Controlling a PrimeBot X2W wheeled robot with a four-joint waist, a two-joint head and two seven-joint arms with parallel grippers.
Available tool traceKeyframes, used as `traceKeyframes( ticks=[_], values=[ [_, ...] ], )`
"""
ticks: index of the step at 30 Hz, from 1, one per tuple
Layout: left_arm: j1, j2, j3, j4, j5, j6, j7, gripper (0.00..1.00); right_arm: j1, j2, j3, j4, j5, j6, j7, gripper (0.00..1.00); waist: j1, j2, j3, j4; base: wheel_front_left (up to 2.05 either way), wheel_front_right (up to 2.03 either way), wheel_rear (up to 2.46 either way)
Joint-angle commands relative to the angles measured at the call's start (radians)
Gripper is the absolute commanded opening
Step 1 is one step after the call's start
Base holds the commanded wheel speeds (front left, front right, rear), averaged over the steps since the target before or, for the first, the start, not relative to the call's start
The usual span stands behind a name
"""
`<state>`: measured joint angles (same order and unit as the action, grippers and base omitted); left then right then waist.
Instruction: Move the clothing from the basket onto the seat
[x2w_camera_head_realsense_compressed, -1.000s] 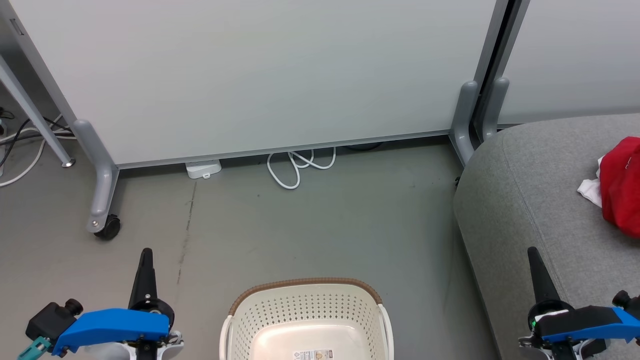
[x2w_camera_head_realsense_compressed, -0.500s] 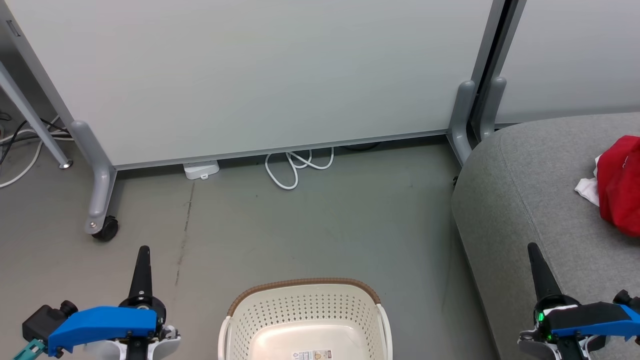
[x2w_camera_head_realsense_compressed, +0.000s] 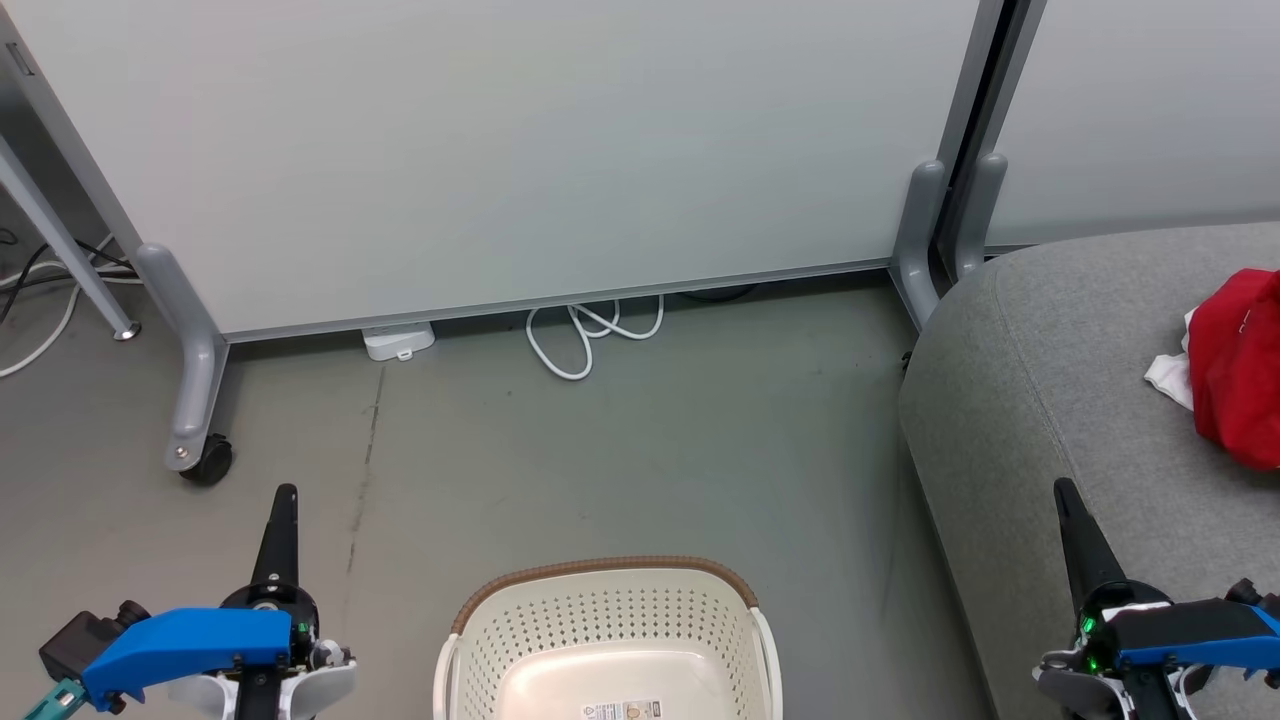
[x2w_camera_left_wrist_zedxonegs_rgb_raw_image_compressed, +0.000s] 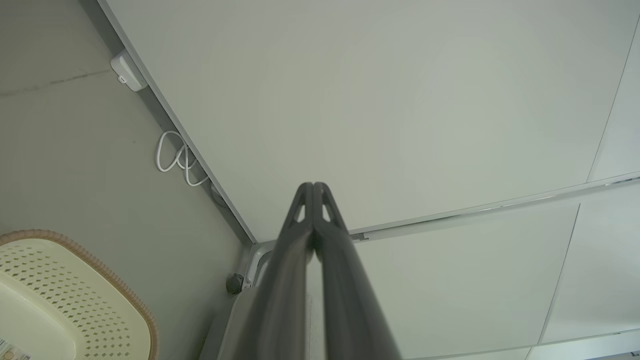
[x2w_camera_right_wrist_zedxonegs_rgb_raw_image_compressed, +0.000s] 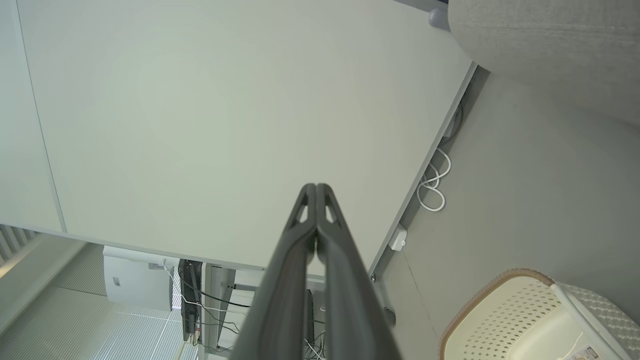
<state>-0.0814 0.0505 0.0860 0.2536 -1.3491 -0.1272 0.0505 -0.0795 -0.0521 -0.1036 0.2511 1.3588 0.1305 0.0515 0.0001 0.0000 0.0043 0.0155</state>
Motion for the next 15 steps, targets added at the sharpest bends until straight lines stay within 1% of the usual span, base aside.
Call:
traceKeyframes(
  ticks=[1, 15],
  values=[
    [-0.021, 0.000, 0.008, -0.009, -0.028, -0.004, 0.008, 0.00, -0.021, 0.001, -0.003, -0.007, 0.029, 0.000, 0.007, 0.00, -0.0001, 0.0000, 0.000, -0.001, 0.00, 0.00, 0.00],
    [-0.028, 0.000, 0.020, -0.010, -0.141, -0.004, 0.036, 0.00, -0.027, 0.002, -0.007, -0.007, 0.136, 0.000, 0.035, 0.00, -0.0001, 0.0000, -0.001, -0.007, 0.00, 0.00, 0.00]
  ],
)
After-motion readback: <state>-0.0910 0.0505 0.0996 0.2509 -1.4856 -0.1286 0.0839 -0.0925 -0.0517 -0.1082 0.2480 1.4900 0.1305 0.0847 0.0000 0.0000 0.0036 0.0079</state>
